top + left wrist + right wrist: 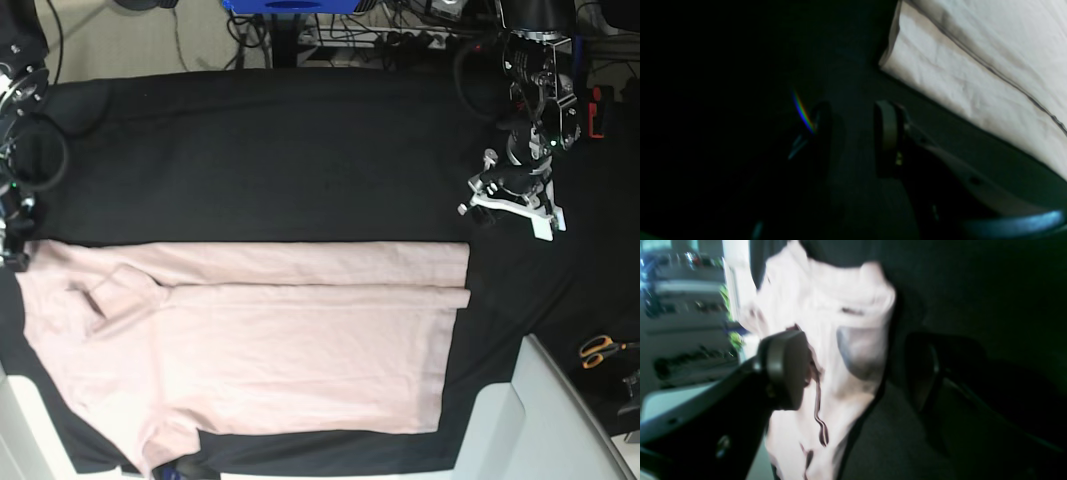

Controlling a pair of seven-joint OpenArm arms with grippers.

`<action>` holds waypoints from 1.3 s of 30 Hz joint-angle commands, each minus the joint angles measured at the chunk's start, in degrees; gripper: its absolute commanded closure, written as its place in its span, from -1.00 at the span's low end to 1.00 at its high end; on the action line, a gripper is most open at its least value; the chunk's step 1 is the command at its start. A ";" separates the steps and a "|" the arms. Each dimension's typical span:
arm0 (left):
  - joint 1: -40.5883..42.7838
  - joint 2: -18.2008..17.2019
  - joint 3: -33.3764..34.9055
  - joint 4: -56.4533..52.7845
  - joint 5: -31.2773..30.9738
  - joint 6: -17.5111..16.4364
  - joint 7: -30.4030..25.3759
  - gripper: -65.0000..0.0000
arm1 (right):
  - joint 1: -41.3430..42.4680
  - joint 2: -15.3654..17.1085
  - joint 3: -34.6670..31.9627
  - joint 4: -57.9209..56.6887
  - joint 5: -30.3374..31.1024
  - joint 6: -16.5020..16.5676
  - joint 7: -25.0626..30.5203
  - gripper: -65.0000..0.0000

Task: Fold the T-shirt properly
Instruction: 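Release the folded edge and raise both grippers, then grasp the folded edge with both grippers and drag it toward the robot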

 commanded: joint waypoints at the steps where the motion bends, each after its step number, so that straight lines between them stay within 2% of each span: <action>1: -0.18 -0.56 -0.18 1.17 -0.14 -0.49 -0.84 0.34 | 1.94 0.85 -1.67 0.28 -0.46 -0.21 -0.80 -0.22; 7: -0.09 0.41 -0.36 0.91 -0.14 -0.49 -0.84 0.34 | 2.29 0.94 -3.78 0.28 -0.37 -0.21 1.84 -0.18; 9: -0.09 0.41 -0.36 0.91 -0.23 -0.49 -0.84 0.34 | 2.29 0.94 -3.78 0.28 -0.37 -0.21 2.01 -0.08; 14: -0.35 0.41 -0.27 0.91 -0.23 -0.49 -0.84 0.34 | 2.29 0.94 -3.78 0.28 -0.37 -0.65 2.19 0.78; 17: -0.53 0.59 -0.27 0.56 -0.23 -0.49 -0.84 0.34 | 2.29 0.94 -3.78 0.28 -0.37 -0.65 2.19 0.99; 20: -1.06 1.73 -0.36 -1.37 -1.29 -0.75 -0.84 0.32 | 2.20 0.94 -3.78 0.28 -0.37 -0.65 2.10 1.00; 25: -3.08 1.20 -0.36 -8.23 -13.51 -0.75 -1.11 0.30 | 2.02 0.76 -3.78 0.28 -0.37 -0.65 2.10 1.00; 27: -4.31 0.85 -0.36 -10.87 -16.85 -0.75 -1.19 0.16 | 1.94 0.76 -3.78 0.28 -0.37 -0.65 2.10 1.00; 29: -5.19 0.85 -0.36 -12.45 -17.20 -0.84 -1.19 -0.14 | 1.94 0.76 -3.78 0.28 -0.37 -0.65 2.01 1.00; 32: -5.80 1.03 -0.36 -12.80 -17.37 -0.84 -1.28 -0.39 | 1.85 0.85 -3.78 0.28 -0.37 -0.48 1.93 1.00; 39: -9.41 2.43 -0.27 -16.23 -17.46 -0.84 -4.89 -0.38 | 1.23 0.94 -3.87 0.28 -0.46 -0.30 1.93 1.00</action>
